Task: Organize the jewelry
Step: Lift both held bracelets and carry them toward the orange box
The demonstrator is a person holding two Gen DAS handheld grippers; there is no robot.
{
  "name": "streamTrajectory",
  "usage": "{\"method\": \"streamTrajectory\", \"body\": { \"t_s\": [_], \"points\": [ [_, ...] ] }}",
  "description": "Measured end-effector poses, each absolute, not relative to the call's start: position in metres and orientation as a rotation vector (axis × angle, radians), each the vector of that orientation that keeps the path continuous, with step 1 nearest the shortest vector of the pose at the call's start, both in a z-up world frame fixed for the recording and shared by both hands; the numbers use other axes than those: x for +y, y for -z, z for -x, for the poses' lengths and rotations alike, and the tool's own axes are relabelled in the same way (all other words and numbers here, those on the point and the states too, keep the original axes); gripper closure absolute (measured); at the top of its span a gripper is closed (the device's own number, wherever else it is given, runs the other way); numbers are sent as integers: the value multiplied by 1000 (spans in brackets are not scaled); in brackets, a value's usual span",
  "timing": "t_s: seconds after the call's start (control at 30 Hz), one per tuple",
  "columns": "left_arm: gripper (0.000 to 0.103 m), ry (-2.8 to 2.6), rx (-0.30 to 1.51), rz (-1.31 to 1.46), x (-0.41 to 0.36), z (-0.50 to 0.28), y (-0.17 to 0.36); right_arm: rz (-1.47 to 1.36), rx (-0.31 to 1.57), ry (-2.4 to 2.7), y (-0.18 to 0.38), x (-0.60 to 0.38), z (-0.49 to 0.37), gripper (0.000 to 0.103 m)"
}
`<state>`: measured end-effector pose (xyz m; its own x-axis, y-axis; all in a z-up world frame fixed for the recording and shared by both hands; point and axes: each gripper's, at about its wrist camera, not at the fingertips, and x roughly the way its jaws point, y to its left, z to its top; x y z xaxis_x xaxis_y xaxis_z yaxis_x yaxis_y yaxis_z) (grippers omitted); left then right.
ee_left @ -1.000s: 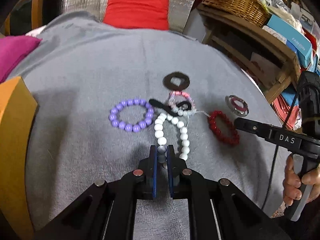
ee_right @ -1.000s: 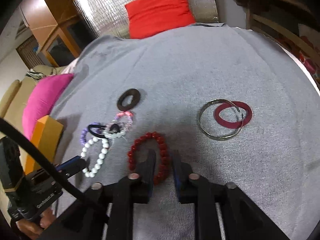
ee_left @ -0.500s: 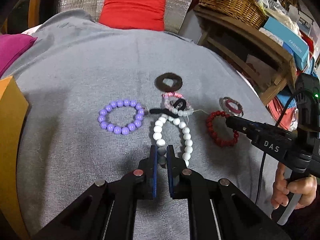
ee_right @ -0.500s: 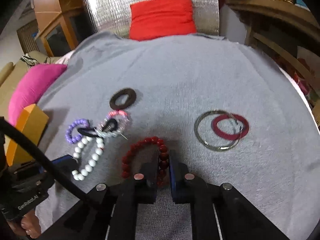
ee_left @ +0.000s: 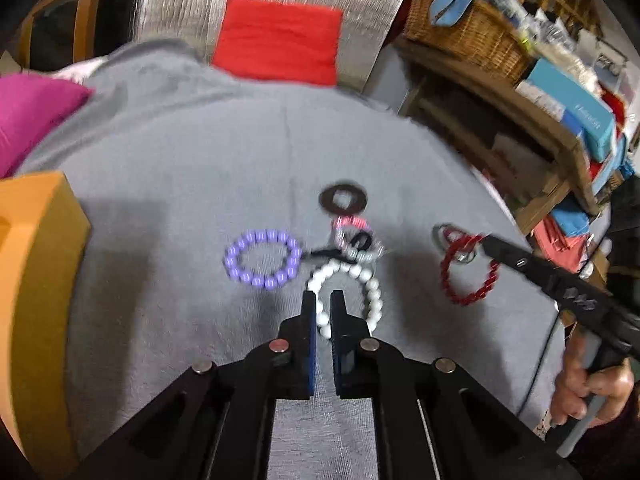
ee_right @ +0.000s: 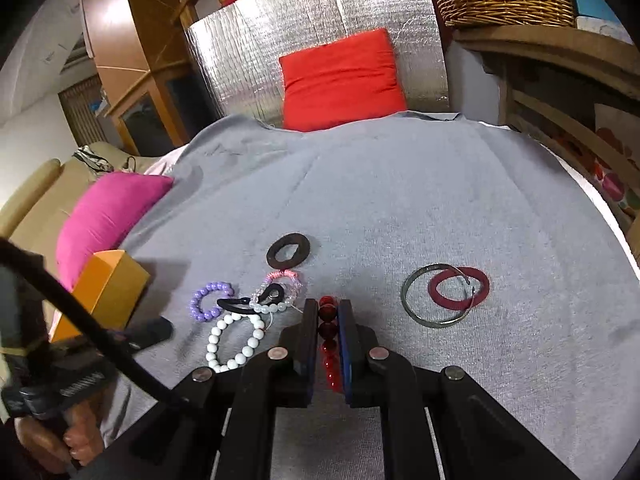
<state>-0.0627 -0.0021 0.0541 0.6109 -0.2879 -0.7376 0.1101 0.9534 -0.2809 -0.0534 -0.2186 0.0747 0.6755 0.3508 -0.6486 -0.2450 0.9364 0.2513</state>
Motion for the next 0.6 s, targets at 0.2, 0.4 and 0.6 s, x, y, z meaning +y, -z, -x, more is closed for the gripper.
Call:
{"method": "streamTrajectory", "body": {
  "t_s": [0.2,0.4,0.6],
  "points": [
    [69,201,964,216,-15,37,-28,-149,779,-333,-69,-220,53,93],
    [94,176,936,186,-23,31,-20,-142,789,-331,-66,-223,54,93],
    [94,153,864,197,-18,43,-42,-149,770,-331,-72,-227,55,93]
  ]
}}
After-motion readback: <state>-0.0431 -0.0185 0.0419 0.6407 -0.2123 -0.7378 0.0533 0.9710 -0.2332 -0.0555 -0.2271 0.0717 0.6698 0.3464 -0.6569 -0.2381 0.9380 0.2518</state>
